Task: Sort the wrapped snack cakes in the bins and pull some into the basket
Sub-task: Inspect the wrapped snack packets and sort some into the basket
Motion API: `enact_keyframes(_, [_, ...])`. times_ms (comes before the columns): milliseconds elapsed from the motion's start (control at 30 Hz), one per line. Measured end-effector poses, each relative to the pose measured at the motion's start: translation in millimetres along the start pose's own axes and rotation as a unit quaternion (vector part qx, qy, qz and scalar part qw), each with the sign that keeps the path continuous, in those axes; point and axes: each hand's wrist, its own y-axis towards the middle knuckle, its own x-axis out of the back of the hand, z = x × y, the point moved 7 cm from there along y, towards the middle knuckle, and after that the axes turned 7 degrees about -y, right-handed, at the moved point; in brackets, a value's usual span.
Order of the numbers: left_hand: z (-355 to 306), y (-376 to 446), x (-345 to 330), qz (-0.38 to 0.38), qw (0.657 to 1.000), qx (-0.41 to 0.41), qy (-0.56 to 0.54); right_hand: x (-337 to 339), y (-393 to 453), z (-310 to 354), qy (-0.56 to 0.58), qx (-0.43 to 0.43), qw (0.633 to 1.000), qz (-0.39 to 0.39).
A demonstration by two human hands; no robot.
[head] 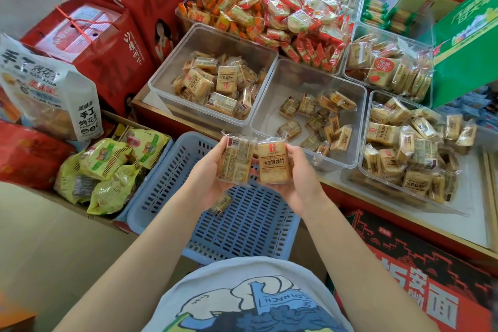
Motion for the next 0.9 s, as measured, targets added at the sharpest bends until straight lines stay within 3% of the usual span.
enact_keyframes(167, [-6.5, -0.1, -4.9, 0.014, 0.999, -0.014, 0.035, -1.8, 3.4, 3.9, -0.008, 0.011, 1.000, -0.001])
enact_keyframes(333, [-14.0, 5.3, 10.6, -0.034, 0.990, -0.051, 0.123, -5.2, 7.8, 8.8, -0.046, 0.026, 0.998, -0.030])
enact_keyframes(900, [-12.7, 19.8, 10.7, -0.043, 0.996, -0.024, 0.071, -12.2, 22.8, 21.0, -0.113, 0.020, 0.993, 0.009])
